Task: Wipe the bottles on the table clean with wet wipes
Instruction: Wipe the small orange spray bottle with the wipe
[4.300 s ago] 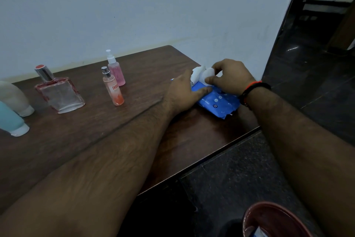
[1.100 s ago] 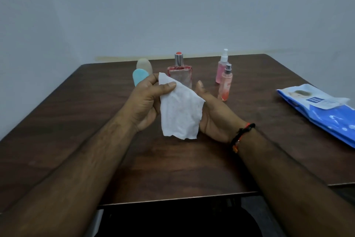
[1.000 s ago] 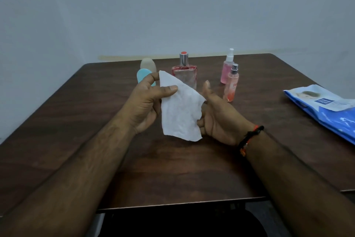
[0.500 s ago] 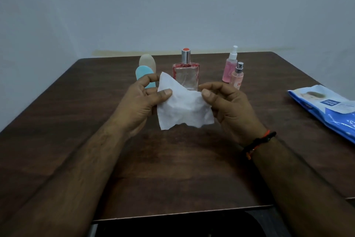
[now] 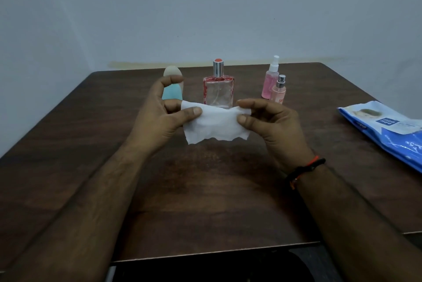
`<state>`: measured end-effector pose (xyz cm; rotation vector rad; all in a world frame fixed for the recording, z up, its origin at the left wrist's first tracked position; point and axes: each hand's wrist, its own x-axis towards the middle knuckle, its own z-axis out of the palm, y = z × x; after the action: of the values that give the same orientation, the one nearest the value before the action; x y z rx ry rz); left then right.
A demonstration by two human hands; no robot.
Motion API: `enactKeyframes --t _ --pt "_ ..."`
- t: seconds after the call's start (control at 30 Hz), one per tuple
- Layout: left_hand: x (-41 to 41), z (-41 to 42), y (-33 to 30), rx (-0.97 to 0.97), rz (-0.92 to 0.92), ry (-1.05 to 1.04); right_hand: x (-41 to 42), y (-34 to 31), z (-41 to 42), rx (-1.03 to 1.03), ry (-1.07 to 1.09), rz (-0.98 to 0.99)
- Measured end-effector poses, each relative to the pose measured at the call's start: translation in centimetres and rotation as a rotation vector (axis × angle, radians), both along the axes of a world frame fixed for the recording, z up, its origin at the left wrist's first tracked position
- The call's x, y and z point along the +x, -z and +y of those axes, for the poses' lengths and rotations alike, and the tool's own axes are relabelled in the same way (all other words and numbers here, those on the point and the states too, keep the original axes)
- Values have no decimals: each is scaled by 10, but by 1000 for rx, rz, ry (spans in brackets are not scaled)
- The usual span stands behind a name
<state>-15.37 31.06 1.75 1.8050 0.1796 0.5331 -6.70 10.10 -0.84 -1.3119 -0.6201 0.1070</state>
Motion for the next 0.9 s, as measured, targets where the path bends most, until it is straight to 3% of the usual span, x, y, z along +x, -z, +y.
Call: enactKeyframes --t 0.23,0.43,0.53,0.67,0.77,0.9 --pt "-2 -3 1 313 16 -122 4 9 1 -270 235 -340" --pt "2 -8 1 537 -85 -179 9 10 1 -331 361 -472" --pt "2 -12 -4 329 -88 -108 9 8 0 -256 299 -424" --pt "2 -28 -7 -300 110 1 1 2 2 -101 123 -160" --pt "5 -32 -5 -680 239 -16 -1 5 6 -127 84 -28" --pt "5 -27 0 -831 309 11 3 6 7 -131 38 162"
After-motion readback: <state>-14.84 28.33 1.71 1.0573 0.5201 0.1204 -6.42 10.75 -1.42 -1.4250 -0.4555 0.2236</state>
